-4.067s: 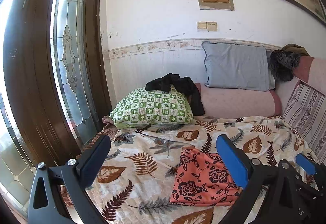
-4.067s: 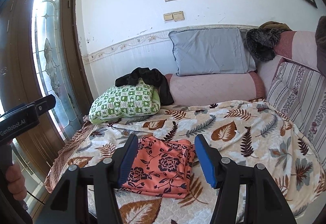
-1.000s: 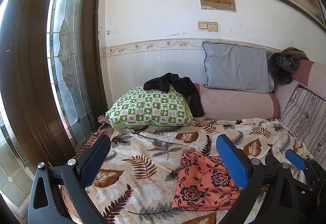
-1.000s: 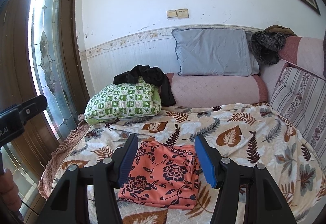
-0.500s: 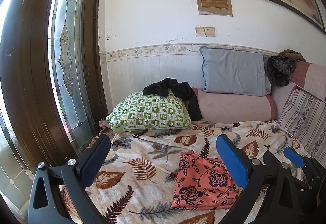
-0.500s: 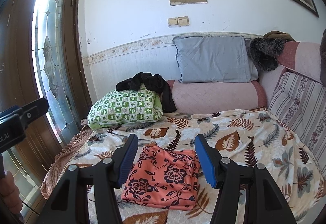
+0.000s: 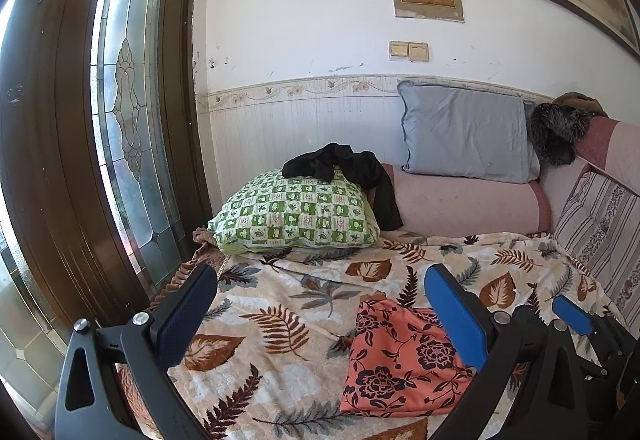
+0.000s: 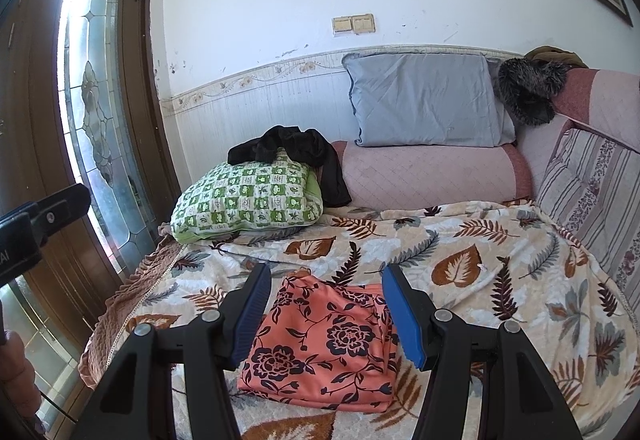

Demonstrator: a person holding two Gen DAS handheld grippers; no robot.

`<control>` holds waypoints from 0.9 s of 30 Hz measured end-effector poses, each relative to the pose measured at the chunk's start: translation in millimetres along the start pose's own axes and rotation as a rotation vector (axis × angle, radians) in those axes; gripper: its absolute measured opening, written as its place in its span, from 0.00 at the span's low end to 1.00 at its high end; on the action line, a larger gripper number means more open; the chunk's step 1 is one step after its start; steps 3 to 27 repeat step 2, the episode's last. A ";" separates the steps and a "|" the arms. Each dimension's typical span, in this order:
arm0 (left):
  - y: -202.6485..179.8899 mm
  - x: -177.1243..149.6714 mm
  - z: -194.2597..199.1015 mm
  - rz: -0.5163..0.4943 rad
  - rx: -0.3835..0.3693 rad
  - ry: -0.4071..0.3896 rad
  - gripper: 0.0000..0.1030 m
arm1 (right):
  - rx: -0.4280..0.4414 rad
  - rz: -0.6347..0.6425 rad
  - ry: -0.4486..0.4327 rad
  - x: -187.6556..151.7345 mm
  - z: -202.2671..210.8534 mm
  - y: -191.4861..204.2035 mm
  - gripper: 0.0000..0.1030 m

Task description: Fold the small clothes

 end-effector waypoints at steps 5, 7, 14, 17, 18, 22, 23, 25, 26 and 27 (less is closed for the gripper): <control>0.8 -1.9 -11.2 0.010 0.006 0.018 1.00 | 0.010 -0.012 0.013 0.0 -8.2 -4.1 0.60; 0.8 -1.9 -11.2 0.010 0.006 0.018 1.00 | 0.010 -0.012 0.013 0.0 -8.2 -4.1 0.60; 0.8 -1.9 -11.2 0.010 0.006 0.018 1.00 | 0.010 -0.012 0.013 0.0 -8.2 -4.1 0.60; 0.8 -1.9 -11.2 0.010 0.006 0.018 1.00 | 0.010 -0.012 0.013 0.0 -8.2 -4.1 0.60; 0.8 -1.9 -11.2 0.010 0.006 0.018 1.00 | 0.010 -0.012 0.013 0.0 -8.2 -4.1 0.60; 0.8 -1.9 -11.2 0.010 0.006 0.018 1.00 | 0.010 -0.012 0.013 0.0 -8.2 -4.1 0.60; 0.8 -1.9 -11.2 0.010 0.006 0.018 1.00 | 0.010 -0.012 0.013 0.0 -8.2 -4.1 0.60; 0.8 -1.9 -11.2 0.010 0.006 0.018 1.00 | 0.010 -0.012 0.013 0.0 -8.2 -4.1 0.60; 0.8 -1.9 -11.2 0.010 0.006 0.018 1.00 | 0.010 -0.012 0.013 0.0 -8.2 -4.1 0.60; 0.8 -1.9 -11.2 0.010 0.006 0.018 1.00 | 0.010 -0.012 0.013 0.0 -8.2 -4.1 0.60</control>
Point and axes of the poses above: each gripper's, at about its wrist camera, not at the fingertips, and z roughly against the way its jaws point, y to its left, x to its top, the point moved 2 cm from there along -z, roughly the way its jaws point, and after that the axes turned 2 degrees about y, right-handed, at the moved point
